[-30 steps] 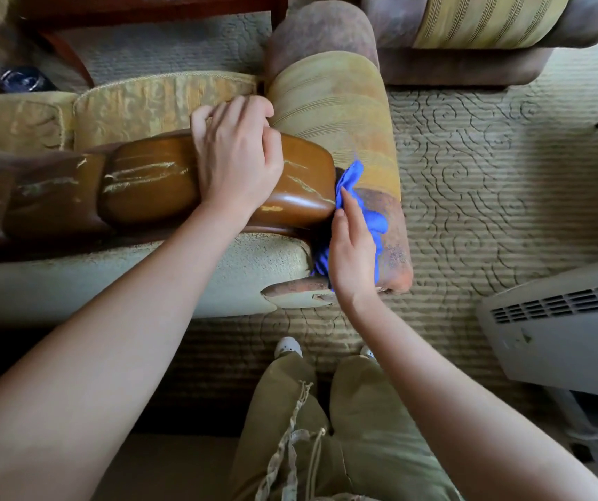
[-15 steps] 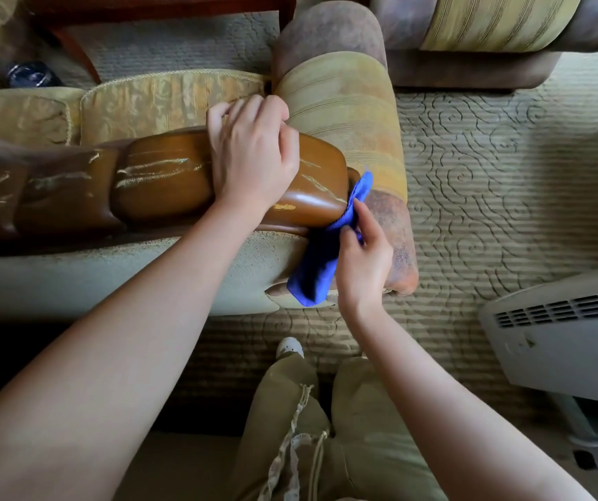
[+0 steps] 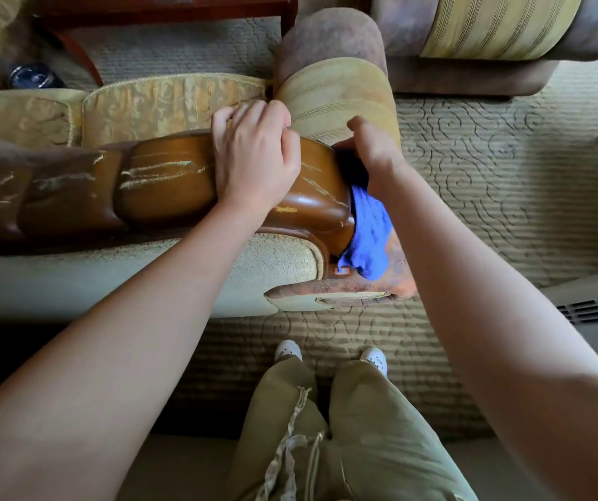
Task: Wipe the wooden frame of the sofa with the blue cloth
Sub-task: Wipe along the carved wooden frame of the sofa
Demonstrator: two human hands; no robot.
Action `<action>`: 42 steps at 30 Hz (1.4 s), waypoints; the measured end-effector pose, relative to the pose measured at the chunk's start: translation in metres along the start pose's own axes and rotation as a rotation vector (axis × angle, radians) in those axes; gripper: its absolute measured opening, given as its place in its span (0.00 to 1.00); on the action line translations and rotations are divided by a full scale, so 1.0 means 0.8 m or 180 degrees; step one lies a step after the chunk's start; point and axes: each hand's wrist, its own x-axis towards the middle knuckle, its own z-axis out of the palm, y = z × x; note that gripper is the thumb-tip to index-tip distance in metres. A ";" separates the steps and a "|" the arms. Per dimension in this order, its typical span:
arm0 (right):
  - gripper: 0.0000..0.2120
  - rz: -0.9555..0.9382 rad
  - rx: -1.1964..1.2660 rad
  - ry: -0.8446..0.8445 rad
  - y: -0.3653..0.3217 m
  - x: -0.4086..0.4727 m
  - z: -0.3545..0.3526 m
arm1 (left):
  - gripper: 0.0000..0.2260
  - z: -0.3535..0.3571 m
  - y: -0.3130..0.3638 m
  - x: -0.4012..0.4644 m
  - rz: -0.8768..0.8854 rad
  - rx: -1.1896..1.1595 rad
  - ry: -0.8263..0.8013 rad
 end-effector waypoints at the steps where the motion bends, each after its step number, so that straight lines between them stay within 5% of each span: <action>1: 0.20 -0.0045 0.0016 0.0011 0.004 0.001 0.001 | 0.10 0.001 -0.001 0.000 0.0021 0.0012 0.0029; 9: 0.06 -0.0219 0.1337 0.0404 0.075 -0.055 0.006 | 0.09 0.003 -0.002 -0.002 0.0133 0.0058 0.0136; 19: 0.16 -0.0714 0.1750 0.1490 0.143 -0.110 0.070 | 0.08 0.004 -0.005 -0.002 0.0221 0.0135 0.0220; 24: 0.14 -0.0851 0.1566 0.1427 0.146 -0.102 0.074 | 0.08 0.004 -0.005 -0.003 0.0201 0.0132 0.0232; 30: 0.12 -0.0893 0.0332 0.1079 0.164 -0.100 0.091 | 0.08 0.005 -0.004 -0.003 0.0204 0.0121 0.0174; 42: 0.14 -0.0479 0.0735 0.1480 0.157 -0.084 0.066 | 0.09 0.005 -0.005 -0.003 0.0201 0.0122 0.0171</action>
